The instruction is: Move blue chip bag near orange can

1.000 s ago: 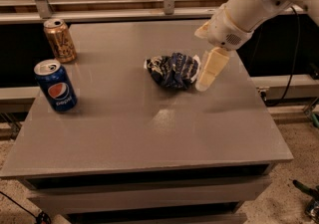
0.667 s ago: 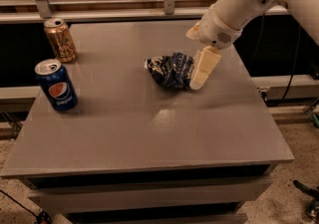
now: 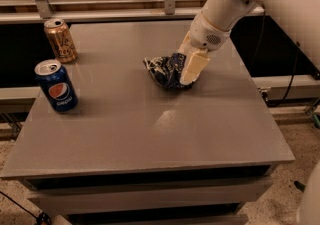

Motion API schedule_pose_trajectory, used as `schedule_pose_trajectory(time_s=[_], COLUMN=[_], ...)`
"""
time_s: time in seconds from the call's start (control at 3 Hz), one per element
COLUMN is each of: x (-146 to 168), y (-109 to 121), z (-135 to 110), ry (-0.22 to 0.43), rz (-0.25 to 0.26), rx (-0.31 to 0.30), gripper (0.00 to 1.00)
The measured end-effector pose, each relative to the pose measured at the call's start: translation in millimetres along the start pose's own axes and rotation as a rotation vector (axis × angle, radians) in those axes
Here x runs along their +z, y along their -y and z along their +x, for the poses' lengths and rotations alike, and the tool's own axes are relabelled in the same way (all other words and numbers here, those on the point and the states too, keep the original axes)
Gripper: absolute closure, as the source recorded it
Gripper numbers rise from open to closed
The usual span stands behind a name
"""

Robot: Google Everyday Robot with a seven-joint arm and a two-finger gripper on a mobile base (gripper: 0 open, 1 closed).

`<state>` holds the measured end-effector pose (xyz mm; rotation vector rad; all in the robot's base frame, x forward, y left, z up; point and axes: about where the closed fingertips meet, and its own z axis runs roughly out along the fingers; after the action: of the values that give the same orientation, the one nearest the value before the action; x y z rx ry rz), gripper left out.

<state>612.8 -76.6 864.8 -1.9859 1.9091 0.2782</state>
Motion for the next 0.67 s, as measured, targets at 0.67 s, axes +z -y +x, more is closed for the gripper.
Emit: schedule_pose_trajectory(time_s=[0.67], x=[13.9], y=[0.1], z=[-0.4], ry=[-0.006], rz=[-0.030], rx=[0.002], gripper=[0.86])
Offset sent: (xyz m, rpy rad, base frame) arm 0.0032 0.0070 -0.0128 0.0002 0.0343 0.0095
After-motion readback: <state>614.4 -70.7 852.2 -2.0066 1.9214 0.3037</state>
